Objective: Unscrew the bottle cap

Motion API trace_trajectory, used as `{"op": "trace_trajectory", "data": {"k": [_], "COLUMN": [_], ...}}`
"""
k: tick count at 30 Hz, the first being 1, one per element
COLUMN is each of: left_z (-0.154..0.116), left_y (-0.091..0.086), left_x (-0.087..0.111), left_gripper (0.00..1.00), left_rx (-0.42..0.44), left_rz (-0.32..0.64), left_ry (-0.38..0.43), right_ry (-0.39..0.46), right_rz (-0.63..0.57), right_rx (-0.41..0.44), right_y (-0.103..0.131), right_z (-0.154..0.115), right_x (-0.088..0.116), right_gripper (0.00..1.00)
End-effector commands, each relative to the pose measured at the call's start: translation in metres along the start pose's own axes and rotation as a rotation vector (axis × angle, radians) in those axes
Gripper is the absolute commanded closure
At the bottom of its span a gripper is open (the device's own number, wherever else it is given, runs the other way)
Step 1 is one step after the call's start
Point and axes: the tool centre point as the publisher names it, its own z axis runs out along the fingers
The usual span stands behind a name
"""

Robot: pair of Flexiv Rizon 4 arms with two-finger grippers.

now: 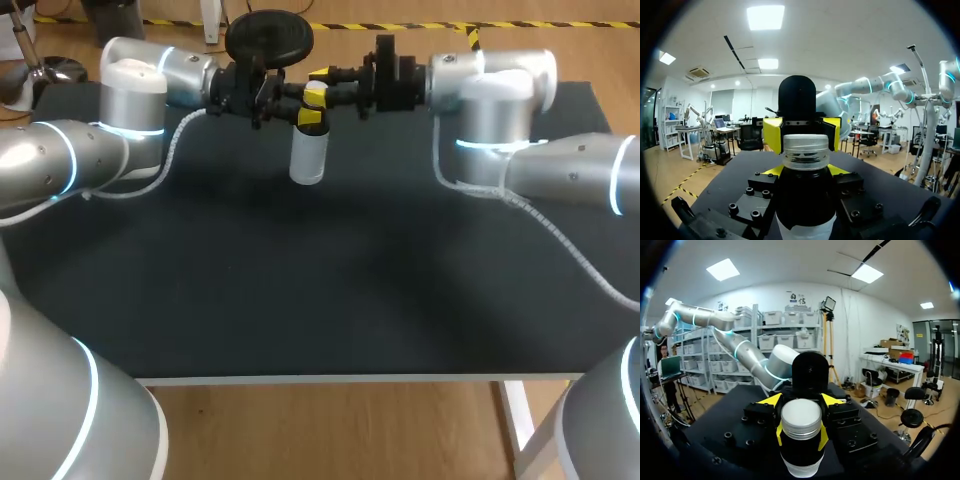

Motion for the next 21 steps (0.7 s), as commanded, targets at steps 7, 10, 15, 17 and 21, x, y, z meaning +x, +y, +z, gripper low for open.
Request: {"op": "trace_trajectory", "data": {"k": [7,10,15,17,21], "left_z": [-0.003,-0.003,-0.003,-0.003,-0.003], "left_y": [0.002,0.002,0.002,0.002,0.002], "left_x": [-0.003,-0.003,-0.003,-0.003,-0.003], "left_gripper": [1.00,1.00,1.00,1.00,1.00], "left_rx": [0.003,0.003,0.003,0.003,0.003], "left_rz": [-0.001,-0.001,-0.001,-0.001,-0.001], "left_ry": [0.006,0.006,0.006,0.006,0.006], "right_ry": [0.415,0.487,0.629,0.688,0.826], "right_rz": [-0.003,-0.016,-0.028,-0.029,-0.028], "right_rx": [-0.006,0.004,0.016,0.014,-0.009], "right_y": [-0.007,-0.007,-0.008,-0.008,-0.010], "right_z": [0.004,0.006,0.009,0.011,0.012], "right_x": [-0.003,0.000,0.002,0.004,0.012], "right_gripper": [1.00,1.00,1.00,1.00,1.00]}}
